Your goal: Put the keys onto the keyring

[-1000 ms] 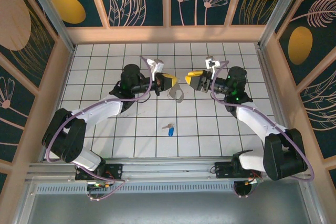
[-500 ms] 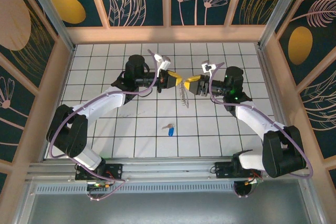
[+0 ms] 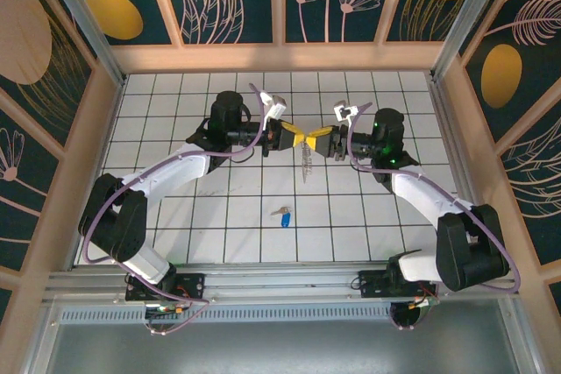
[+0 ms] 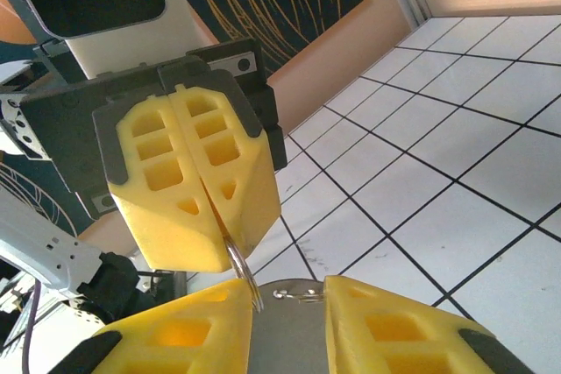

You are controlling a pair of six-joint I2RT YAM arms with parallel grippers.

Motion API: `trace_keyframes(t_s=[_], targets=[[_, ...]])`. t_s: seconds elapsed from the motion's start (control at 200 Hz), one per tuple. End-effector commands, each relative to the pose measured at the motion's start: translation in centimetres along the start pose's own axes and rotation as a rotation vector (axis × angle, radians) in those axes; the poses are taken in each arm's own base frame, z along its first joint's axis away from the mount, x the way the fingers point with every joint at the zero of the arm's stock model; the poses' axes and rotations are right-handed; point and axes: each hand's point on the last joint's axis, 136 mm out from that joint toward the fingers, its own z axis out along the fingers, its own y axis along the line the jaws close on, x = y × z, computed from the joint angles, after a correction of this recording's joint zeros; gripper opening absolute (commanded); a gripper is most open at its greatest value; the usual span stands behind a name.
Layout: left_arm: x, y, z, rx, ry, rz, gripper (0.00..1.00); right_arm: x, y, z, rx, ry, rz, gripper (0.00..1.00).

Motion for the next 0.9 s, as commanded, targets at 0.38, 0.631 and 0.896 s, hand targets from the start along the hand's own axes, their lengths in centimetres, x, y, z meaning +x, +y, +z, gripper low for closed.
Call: trace_keyframes(t_s=[0.38,0.631,0.896], targets=[[-1.2,-1.1,0.3,0.064,-0.006,0.045,0.00,-1.8,1.5,0.4,-0.067,-0.011,-0.073,0.18],[-1.2,-1.2,0.3,0.075,-0.003,0.040,0.00,-1.7,1.8,0.8,-0.088,-0.003,-0.076,0.00],[-2.8,-1.0,-0.4,0.003,-0.071,0.017,0.16,-2.3,1.2,0.4,-0.022,-0.091,-0.052,0.00]])
